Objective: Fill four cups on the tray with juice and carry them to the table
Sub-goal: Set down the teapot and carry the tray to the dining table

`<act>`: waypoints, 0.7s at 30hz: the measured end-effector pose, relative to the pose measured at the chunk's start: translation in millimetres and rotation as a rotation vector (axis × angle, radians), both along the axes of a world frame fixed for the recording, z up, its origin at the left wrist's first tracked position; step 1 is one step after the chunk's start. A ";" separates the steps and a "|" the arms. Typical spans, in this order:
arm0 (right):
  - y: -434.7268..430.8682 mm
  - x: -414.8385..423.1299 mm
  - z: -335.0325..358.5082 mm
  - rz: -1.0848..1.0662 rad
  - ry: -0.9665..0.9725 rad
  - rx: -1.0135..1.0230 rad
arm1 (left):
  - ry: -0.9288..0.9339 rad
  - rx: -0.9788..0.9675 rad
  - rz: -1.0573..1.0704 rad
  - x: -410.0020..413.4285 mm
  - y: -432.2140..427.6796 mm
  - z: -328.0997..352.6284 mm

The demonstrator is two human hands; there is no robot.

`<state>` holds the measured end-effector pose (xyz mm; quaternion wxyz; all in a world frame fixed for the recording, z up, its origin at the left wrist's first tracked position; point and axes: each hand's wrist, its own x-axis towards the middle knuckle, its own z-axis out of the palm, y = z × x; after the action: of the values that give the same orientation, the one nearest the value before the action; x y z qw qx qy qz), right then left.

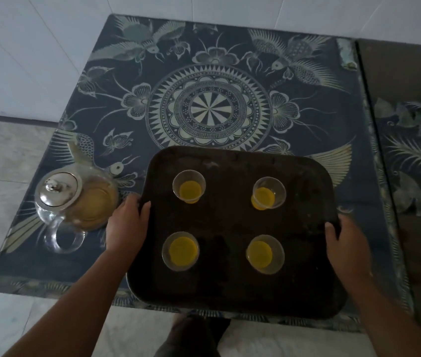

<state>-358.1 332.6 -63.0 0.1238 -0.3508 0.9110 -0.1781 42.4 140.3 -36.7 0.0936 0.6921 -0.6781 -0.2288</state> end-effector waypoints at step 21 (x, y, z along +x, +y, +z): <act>-0.1 2.2 -0.6 0.049 0.057 -0.059 | 0.094 -0.163 -0.032 -1.8 5.6 -8.8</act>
<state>-355.9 332.5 -63.6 0.0916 -0.3814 0.8996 -0.1918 40.7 145.9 -45.5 0.1777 0.6596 -0.7005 -0.2065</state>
